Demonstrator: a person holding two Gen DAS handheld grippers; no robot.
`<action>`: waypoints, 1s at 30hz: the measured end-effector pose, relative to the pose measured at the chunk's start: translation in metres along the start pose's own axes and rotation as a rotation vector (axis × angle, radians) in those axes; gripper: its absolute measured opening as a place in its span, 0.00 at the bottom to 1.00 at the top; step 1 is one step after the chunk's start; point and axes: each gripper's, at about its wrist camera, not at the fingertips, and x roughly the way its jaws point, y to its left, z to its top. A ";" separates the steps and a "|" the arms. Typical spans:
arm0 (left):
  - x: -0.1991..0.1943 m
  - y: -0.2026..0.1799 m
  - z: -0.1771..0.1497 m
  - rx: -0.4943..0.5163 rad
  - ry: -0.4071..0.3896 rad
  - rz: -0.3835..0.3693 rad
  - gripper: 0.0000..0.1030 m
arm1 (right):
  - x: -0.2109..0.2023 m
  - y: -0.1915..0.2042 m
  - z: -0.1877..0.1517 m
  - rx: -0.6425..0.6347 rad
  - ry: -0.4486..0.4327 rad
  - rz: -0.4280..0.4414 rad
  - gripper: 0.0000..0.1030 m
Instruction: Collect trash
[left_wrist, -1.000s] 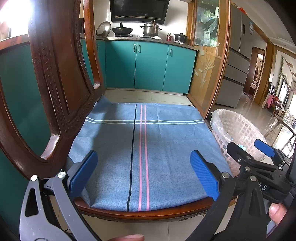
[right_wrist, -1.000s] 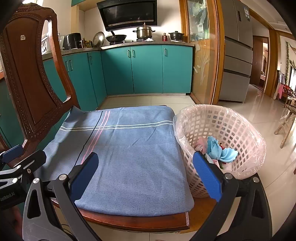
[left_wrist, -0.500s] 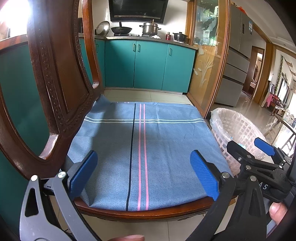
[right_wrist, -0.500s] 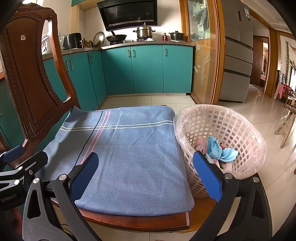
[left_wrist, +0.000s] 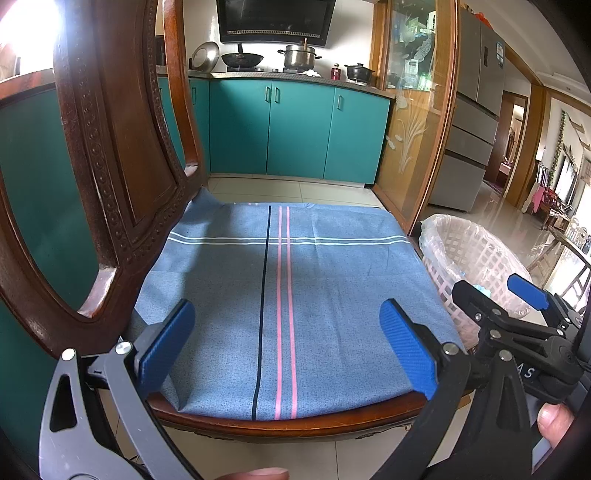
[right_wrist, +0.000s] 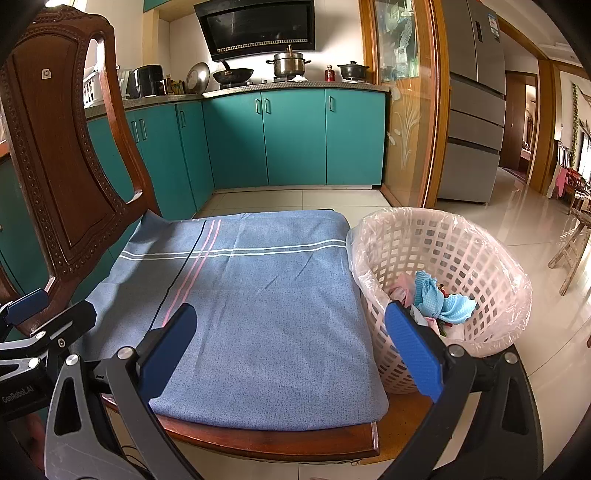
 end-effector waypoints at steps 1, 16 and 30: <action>0.000 0.000 0.000 0.000 0.000 -0.001 0.97 | 0.000 0.000 0.000 0.001 0.000 0.001 0.97; -0.002 -0.002 -0.001 0.006 -0.007 -0.007 0.97 | 0.000 0.000 0.000 0.000 0.000 0.001 0.97; -0.001 0.002 0.001 -0.018 -0.013 0.026 0.97 | 0.000 0.002 0.000 -0.005 0.003 0.005 0.97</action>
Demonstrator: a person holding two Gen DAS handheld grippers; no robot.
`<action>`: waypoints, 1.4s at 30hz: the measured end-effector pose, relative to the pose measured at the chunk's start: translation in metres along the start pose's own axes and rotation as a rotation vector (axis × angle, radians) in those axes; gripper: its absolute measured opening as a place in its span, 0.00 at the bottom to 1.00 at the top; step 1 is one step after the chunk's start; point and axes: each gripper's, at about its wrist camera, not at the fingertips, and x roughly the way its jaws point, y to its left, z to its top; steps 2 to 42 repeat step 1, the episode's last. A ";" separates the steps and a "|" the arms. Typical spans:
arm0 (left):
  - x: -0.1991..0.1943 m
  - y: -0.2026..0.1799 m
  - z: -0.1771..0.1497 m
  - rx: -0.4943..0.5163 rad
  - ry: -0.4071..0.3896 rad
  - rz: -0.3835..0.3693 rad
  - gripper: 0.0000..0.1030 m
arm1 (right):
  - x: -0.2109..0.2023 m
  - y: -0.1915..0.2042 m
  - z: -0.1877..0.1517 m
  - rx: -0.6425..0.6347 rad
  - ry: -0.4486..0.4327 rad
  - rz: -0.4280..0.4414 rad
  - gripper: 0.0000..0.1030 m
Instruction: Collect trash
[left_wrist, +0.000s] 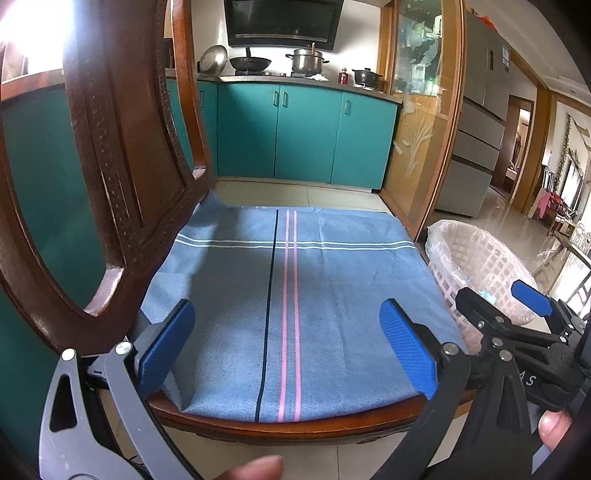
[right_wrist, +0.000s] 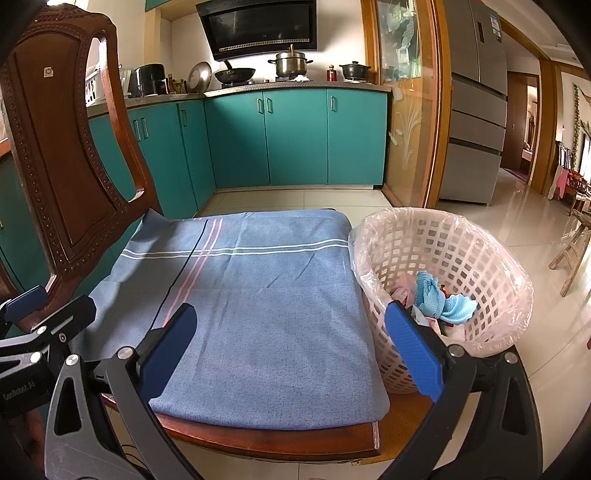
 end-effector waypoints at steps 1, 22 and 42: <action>0.001 0.000 0.000 -0.001 0.002 -0.001 0.97 | 0.000 0.000 0.000 -0.001 0.000 0.001 0.97; 0.001 0.000 0.000 -0.001 0.002 -0.001 0.97 | 0.000 0.000 0.000 -0.001 0.000 0.001 0.97; 0.001 0.000 0.000 -0.001 0.002 -0.001 0.97 | 0.000 0.000 0.000 -0.001 0.000 0.001 0.97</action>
